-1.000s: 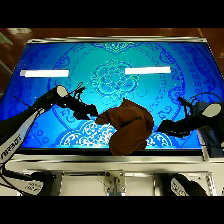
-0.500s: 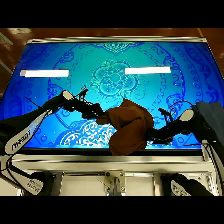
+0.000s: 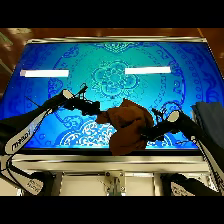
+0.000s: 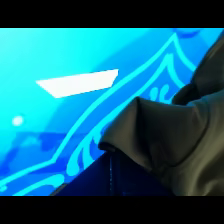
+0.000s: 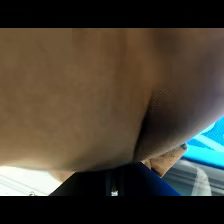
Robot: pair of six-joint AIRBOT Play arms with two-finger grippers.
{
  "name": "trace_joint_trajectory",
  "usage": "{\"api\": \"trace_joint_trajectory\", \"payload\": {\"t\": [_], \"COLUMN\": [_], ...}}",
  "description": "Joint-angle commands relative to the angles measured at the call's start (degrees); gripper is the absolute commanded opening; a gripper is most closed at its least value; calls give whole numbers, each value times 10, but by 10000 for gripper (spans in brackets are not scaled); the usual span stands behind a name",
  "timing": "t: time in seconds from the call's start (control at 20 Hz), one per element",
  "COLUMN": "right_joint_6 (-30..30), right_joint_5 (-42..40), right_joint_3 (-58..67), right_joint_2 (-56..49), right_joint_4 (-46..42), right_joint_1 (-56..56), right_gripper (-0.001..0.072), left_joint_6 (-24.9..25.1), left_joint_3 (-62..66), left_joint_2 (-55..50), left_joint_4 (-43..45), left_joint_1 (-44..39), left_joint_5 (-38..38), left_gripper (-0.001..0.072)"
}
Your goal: Fold the shirts.
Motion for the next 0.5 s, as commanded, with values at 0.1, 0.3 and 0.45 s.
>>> {"api": "trace_joint_trajectory", "payload": {"t": [0.1,0.3,0.45], "right_joint_6": [-29,-47,-47], "right_joint_5": [72,138,139], "right_joint_3": [54,181,311], "right_joint_2": [11,90,166], "right_joint_4": [-42,-128,-189], "right_joint_1": [3,3,4], "right_gripper": [69,68,68], "left_joint_6": [23,23,23], "left_joint_3": [57,132,200], "left_joint_2": [52,147,241], "left_joint_4": [28,111,151], "left_joint_1": [17,30,49], "left_joint_5": [1,-1,-1], "left_gripper": [30,29,29]}}
